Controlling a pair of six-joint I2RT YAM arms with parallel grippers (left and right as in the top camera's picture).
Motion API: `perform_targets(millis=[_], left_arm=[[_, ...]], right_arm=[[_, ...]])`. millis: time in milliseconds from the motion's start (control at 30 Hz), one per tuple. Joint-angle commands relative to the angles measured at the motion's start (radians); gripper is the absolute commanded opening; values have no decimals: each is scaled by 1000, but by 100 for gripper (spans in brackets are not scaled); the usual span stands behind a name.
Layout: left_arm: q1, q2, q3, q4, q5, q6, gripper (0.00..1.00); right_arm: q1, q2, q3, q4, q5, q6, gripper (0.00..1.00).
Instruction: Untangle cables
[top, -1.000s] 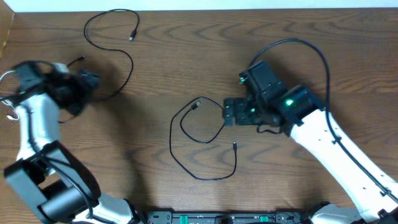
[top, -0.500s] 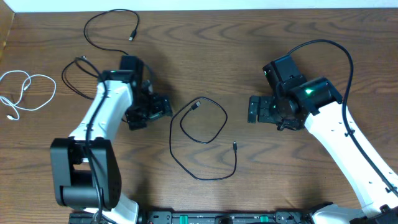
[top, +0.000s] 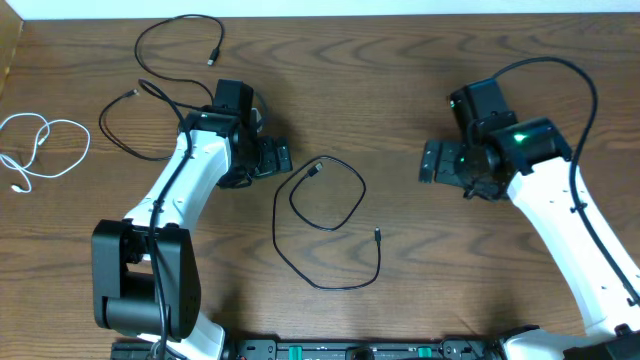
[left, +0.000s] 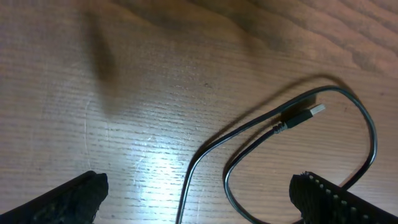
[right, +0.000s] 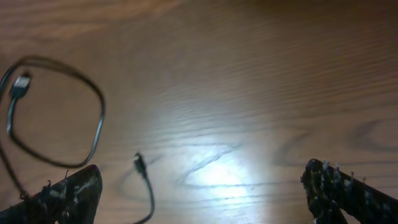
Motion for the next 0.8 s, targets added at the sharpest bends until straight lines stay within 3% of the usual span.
perform_targets(millis=[0,333,400,433,667,767], left_arm=[[-5,21,-5,3,-14,62,99],[-6,149,-5,22,-19,148,94],[-6,171,-5,30,-19,148,76],[-6,177,-5,34,-18,148,73],[-13,196,-15,39,-29,148,70],[-44,196,-22,33,-101,148,69]], right_arm=[[-10,-1,1,0,40,-6,99],[-10,-1,1,0,40,-6,99],[-10,-1,1,0,40,-6,99],[-10,-1,1,0,40,-6,99],[-10,-1,1,0,40,-6,99],[-10,-1,1,0,40,-6,99]])
